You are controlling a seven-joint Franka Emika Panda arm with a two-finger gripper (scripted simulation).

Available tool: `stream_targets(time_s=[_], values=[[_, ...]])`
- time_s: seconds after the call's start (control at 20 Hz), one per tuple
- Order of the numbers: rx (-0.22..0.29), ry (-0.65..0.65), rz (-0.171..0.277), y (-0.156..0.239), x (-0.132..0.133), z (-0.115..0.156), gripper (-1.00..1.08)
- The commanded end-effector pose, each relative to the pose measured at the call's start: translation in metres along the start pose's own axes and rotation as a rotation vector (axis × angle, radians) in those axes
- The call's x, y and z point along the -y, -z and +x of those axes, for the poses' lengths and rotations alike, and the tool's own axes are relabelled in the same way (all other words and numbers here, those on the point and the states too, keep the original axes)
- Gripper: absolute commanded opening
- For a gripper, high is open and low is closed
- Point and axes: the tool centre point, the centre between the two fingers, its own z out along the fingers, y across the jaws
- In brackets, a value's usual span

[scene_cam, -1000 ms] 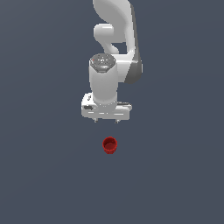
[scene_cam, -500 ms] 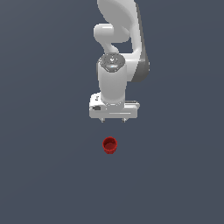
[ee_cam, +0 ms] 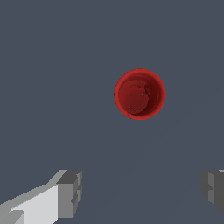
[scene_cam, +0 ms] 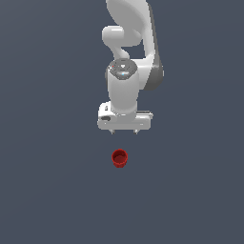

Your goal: Pick up the object and move it to a goal position.

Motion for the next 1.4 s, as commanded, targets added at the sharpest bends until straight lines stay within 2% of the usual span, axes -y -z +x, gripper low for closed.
stream_targets(time_s=[0.0,0.3,0.9,1.35], values=[[0.0,-0.018,0.0,-0.003,-0.001,0.003,1.0],[-0.003,-0.103,-0.002,-0.015,-0.005,0.019,1.0],[-0.014,-0.351,-0.016,-0.055,-0.017,0.061,1.0],[-0.019,-0.422,-0.022,-0.068,-0.02,0.072,1.0]])
